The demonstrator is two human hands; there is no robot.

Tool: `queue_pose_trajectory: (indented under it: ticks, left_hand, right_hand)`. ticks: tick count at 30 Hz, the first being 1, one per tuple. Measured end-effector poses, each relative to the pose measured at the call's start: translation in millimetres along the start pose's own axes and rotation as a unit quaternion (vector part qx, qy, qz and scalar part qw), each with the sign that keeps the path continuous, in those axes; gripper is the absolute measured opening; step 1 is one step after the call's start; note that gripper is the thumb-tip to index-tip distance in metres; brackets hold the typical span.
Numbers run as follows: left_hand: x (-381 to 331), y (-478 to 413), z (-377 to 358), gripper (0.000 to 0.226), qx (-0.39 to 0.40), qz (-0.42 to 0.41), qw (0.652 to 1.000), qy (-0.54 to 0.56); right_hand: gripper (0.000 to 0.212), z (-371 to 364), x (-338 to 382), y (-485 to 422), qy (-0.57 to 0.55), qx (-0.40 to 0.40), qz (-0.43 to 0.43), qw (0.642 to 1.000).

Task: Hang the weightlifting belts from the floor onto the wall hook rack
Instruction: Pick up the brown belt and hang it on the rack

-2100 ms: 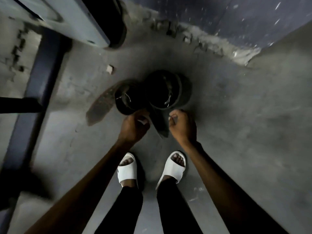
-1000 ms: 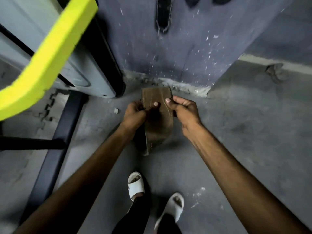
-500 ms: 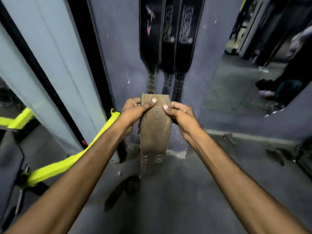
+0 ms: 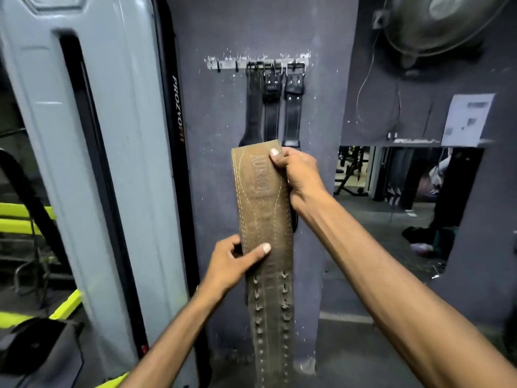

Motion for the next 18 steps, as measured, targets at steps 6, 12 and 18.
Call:
queue_pose_trajectory:
  ticks: [6,12,18]
  left_hand:
    - [-42.6,11.4,21.2,0.023,0.08,-0.046,0.996,-0.017]
    - [-171.3,-49.9,72.1,0.03,0.069,-0.052,0.98,0.178]
    - [-222.1,-83.1,86.8,0.039,0.019,-0.056,0.975,0.215]
  right_hand:
    - [0.015,-25.6,66.5,11.2,-0.005,0.0,0.077,0.997]
    - [0.016,-35.0,93.9,22.1,-0.019,0.031,0.102,0.994]
    - [0.023,-31.7,112.3,36.0,0.056,0.092,0.176,0.978]
Point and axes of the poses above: each hand's wrist, its own y-axis away from the middle knuckle, its own z-axis out of the back of the hand, x = y × z, the point moved 6 cm from there along -y, towards the middle knuckle, and after that the axes turned 15 degrees about -y, right-handed, at the moved point
